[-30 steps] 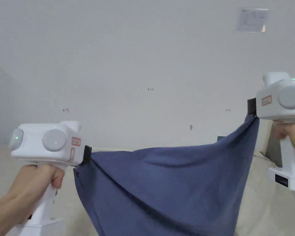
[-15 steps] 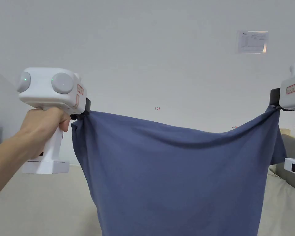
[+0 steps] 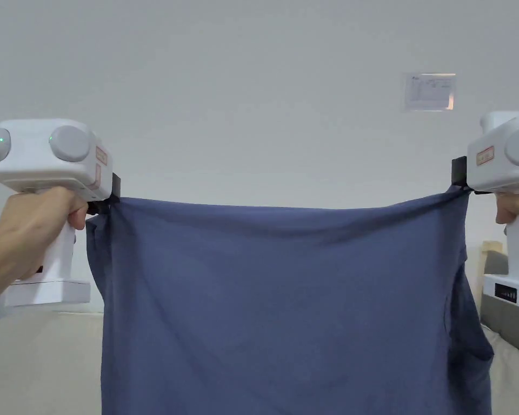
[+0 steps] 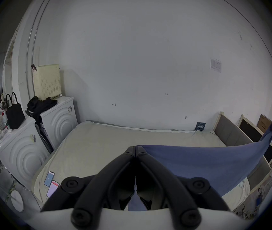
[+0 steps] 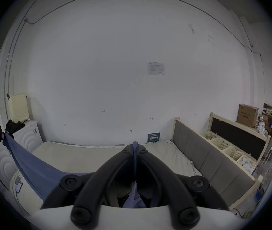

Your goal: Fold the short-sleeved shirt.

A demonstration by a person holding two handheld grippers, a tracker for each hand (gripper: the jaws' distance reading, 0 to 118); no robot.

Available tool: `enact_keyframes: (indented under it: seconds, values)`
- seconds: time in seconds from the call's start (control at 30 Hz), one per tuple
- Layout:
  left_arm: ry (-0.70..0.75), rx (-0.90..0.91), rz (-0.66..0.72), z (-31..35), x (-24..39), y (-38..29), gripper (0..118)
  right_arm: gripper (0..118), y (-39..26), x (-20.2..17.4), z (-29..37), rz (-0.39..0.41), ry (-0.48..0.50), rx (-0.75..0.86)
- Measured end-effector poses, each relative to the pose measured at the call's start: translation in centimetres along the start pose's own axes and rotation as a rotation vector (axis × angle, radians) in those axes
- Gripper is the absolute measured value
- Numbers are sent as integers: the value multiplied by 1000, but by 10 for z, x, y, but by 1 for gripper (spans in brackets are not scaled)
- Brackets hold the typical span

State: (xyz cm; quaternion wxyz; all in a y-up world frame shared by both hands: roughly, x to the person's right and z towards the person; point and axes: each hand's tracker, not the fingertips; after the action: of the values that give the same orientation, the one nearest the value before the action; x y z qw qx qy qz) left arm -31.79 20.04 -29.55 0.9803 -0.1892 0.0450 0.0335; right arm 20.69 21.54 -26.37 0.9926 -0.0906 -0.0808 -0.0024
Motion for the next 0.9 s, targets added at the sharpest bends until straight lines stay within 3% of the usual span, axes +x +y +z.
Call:
enact_keyframes:
  seconds: [0.4,0.63,0.9]
  values:
    - [35,0,-2,-73,14,36,0,4,33,-16,-78,29,-21,6]
    - [44,9,13,-141,29,62,0,4,39,-29,-153,78,-49,-9]
    - [65,-1,14,-223,42,82,0,4,41,-48,-242,77,-67,-26]
